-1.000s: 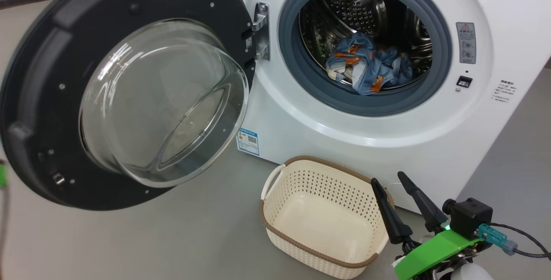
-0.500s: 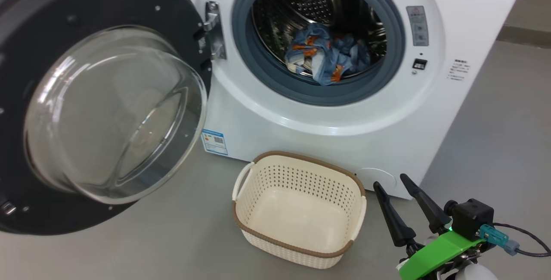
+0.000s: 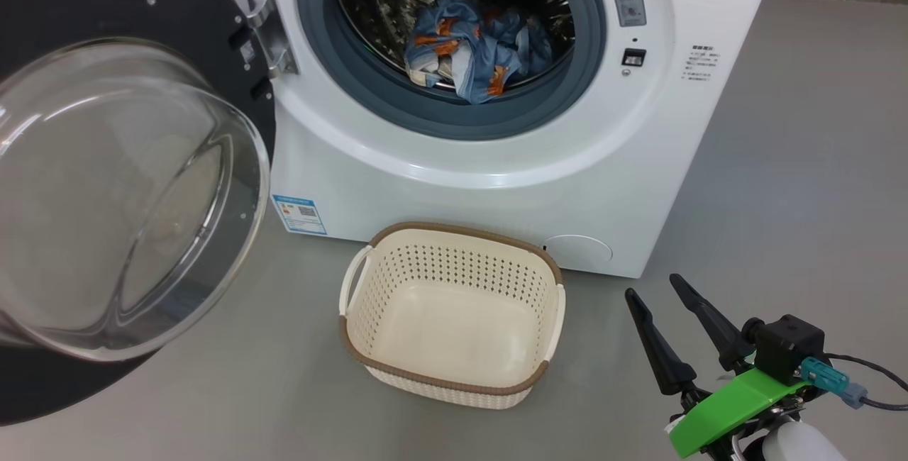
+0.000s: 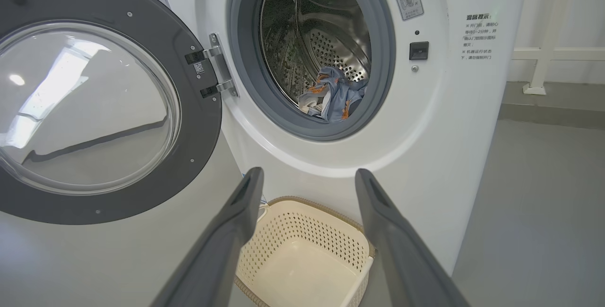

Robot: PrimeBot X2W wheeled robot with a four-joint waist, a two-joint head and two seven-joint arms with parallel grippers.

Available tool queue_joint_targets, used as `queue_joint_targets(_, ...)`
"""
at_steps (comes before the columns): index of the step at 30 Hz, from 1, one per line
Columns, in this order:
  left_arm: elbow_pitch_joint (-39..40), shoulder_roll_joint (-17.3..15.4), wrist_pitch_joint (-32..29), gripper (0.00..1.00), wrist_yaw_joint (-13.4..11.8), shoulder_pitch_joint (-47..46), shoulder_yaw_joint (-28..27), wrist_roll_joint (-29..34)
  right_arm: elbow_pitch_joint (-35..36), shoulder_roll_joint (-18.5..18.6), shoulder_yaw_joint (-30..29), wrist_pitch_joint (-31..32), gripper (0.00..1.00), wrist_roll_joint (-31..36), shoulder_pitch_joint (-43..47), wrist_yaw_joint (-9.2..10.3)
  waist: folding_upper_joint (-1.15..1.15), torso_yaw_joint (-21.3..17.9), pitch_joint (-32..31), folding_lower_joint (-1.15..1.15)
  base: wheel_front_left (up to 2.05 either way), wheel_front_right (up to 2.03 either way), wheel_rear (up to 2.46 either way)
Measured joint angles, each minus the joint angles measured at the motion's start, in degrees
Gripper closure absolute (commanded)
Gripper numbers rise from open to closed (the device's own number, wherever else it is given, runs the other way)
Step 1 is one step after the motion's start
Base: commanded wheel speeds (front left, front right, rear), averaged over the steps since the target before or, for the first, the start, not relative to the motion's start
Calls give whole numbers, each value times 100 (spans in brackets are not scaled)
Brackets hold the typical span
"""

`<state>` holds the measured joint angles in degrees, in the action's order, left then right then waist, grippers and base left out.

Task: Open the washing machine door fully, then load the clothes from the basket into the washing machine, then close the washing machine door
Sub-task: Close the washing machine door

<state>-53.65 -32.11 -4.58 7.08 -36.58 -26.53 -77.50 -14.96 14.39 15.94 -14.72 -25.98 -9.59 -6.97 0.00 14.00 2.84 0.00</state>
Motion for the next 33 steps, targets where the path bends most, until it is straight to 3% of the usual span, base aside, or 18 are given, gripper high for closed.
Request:
queue_joint_targets(9, -434, -60, -461, 100, 0, 20, 100, -159, 19, 48, 34, 0, 0, 0, -1, 0, 0, -86, 84, 0, 0, 0, 0)
queue_joint_targets(17, -458, -143, -1260, 100, 0, 55, 411, -201, 14, 35, 45, 0, 0, -45, -1, 0, 0, 5, -8, 0, 0, 0, 0)
queue_joint_targets(26, 236, -164, -2271, 100, -1, 617, 826, -285, -10, -73, 35, 0, 0, -194, 20, 0, 0, 105, -267, 0, 0, 0, 0)
queue_joint_targets(33, 1669, 101, -3243, 100, 0, 1311, 1034, -767, -10, -209, 8, 0, 0, -214, 103, 0, 0, 186, -415, 0, 0, 0, 0)
